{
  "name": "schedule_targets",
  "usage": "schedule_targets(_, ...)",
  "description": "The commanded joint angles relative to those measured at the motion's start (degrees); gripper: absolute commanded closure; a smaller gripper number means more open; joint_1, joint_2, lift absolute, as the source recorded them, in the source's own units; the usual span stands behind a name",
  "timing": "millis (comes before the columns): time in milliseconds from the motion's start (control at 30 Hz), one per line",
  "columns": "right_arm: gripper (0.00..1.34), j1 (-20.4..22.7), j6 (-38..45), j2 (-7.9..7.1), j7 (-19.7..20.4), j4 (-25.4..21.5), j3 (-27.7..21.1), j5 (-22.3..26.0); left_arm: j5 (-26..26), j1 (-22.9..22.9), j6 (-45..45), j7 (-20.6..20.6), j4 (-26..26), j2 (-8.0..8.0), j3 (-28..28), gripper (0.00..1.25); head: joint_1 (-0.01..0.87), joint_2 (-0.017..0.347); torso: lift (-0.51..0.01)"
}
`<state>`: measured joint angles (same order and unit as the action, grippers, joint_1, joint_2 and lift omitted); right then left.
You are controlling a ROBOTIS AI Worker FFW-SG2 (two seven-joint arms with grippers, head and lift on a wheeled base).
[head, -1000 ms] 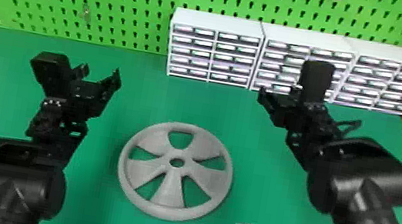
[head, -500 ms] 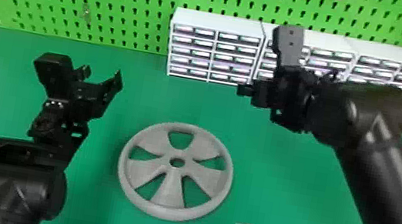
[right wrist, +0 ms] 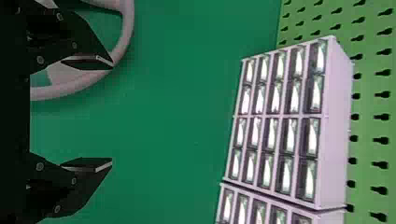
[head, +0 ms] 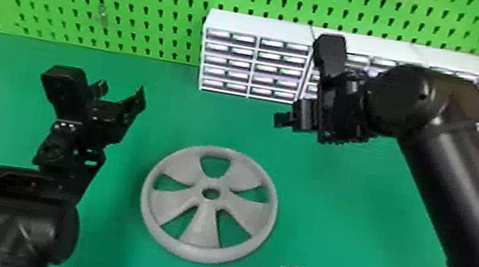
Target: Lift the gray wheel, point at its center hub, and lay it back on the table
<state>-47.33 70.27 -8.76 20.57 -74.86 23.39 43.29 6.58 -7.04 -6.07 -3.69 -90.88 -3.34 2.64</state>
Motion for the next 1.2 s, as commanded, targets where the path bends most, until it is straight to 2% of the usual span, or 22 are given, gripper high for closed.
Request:
schedule_targets(0, 0.52, -2.4, 2.6, 0.41, 0.0, 4.2, 0.3, 1.7, -0.1, -0.1, -0.1, 0.0, 0.0, 0.0, -0.2, 0.51, 0.692, 0.048, -0.096)
schedule_targets(433, 0.52, -8.2, 7.1, 3.93, -0.1, 16.8, 0.7, 3.2, -0.3, -0.3, -0.3, 0.0, 0.0, -0.09, -0.4, 0.51, 0.692, 0.048, -0.096)
schedule_targets(533, 0.52, -8.9, 7.4, 4.37, -0.1, 19.2, 0.6, 3.7, -0.3, -0.3, -0.4, 0.0, 0.0, -0.09, -0.5, 0.51, 0.692, 0.048, -0.096)
schedule_targets(900, 0.52, -8.9, 7.3, 4.99, -0.5, 20.5, 0.9, 4.2, -0.3, -0.3, -0.9, 0.0, -0.4, -0.26, -0.6, 0.51, 0.692, 0.048, -0.096)
schedule_targets(1167, 0.52, -8.2, 5.3, 5.07, -3.6, 20.5, 3.8, 3.9, -0.2, -0.3, -1.0, 0.0, -0.8, -0.26, -0.7, 0.51, 0.692, 0.048, -0.096)
